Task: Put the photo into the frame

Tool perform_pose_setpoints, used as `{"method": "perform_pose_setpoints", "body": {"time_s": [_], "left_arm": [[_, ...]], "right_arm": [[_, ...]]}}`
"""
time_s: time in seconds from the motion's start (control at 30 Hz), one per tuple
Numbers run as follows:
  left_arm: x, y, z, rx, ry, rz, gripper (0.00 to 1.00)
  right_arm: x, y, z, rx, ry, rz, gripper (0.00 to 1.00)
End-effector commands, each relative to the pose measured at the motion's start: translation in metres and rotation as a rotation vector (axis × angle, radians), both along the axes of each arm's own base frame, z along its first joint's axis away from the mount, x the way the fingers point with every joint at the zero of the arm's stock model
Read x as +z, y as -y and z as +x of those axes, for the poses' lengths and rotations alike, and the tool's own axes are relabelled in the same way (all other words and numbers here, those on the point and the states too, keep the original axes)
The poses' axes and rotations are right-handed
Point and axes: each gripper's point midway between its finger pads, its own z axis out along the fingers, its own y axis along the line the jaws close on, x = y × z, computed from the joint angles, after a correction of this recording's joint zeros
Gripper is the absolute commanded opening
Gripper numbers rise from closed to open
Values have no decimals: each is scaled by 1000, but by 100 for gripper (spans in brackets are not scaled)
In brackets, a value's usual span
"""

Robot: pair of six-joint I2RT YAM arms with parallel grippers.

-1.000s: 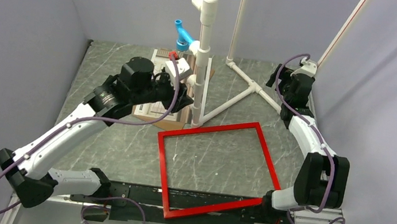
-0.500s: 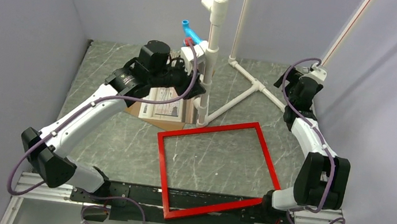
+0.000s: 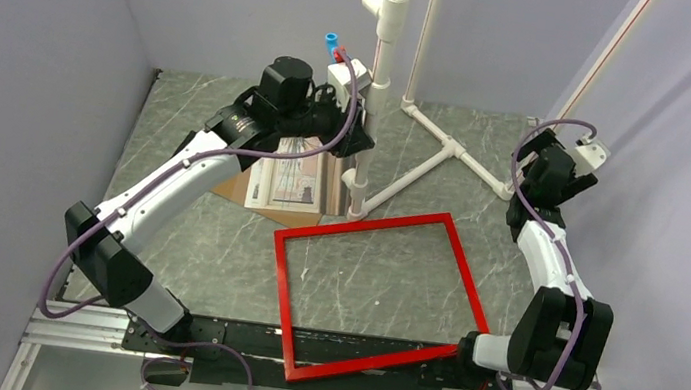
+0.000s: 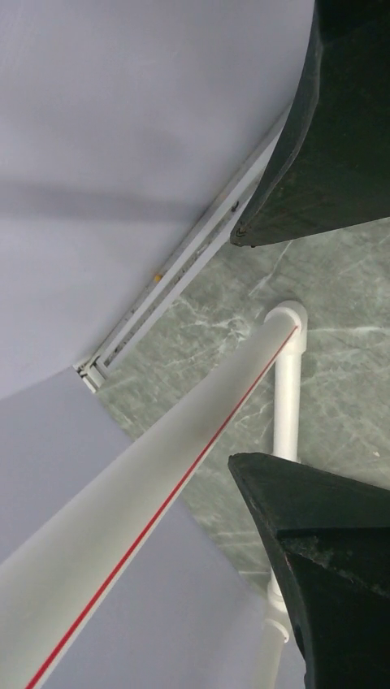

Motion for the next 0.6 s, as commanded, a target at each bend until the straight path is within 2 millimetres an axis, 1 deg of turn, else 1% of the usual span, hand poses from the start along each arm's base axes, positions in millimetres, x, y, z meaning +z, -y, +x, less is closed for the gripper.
{"method": "perform_pose_setpoints", "body": {"time_s": [0.0, 0.13, 0.37, 0.4, 0.57], "left_arm": [[11, 8, 15, 22, 7, -27, 45], [4, 7, 29, 59, 5, 5, 45], [-10, 9, 58, 95, 18, 77, 44], [-7, 9, 63, 103, 32, 85, 44], [-21, 11, 84, 124, 40, 142, 44]], "right_arm": [[19, 14, -16, -91, 76, 0, 100], [17, 16, -19, -98, 69, 5, 100], [17, 12, -26, -79, 81, 21, 100], [16, 10, -27, -73, 80, 23, 100], [16, 4, -32, -46, 91, 41, 100]]}}
